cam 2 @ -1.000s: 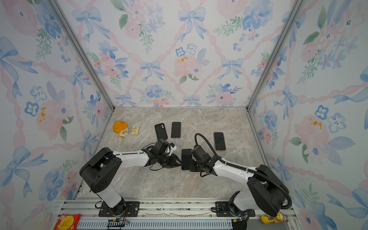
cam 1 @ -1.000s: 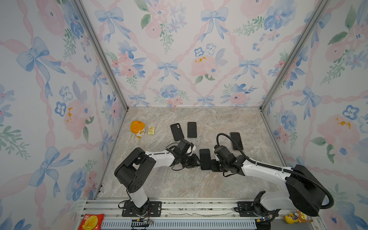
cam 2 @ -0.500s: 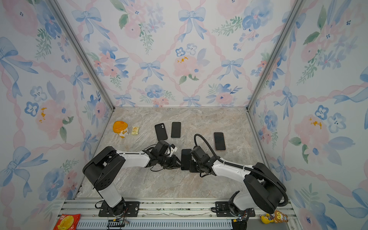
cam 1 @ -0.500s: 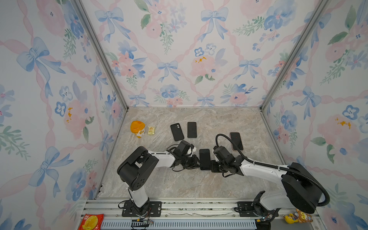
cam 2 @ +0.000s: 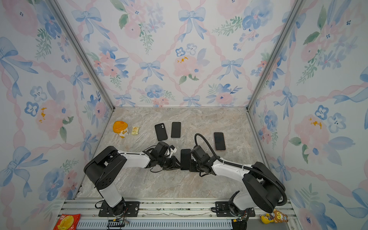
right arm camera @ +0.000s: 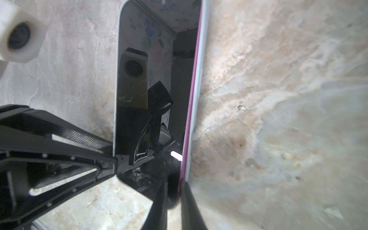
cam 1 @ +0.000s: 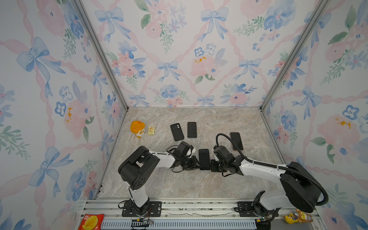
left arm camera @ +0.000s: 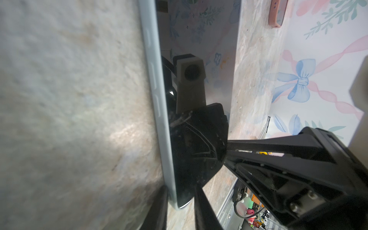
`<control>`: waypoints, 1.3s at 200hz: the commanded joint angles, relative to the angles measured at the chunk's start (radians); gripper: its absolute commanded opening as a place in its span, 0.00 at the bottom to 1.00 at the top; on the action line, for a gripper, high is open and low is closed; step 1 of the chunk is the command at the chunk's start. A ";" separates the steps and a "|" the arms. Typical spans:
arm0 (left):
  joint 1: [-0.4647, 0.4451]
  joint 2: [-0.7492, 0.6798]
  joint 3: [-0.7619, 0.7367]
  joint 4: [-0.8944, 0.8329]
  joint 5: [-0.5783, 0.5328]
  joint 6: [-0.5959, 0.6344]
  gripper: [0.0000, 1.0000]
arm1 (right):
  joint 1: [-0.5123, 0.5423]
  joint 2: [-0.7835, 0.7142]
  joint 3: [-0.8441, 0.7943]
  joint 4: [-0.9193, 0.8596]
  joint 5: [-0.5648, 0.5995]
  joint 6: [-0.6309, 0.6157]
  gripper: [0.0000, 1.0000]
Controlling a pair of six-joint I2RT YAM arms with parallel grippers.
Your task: Put the phone into the phone case
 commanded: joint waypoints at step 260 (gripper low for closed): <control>-0.017 -0.012 -0.006 -0.094 -0.016 0.055 0.34 | -0.039 0.026 -0.016 0.015 -0.040 -0.009 0.31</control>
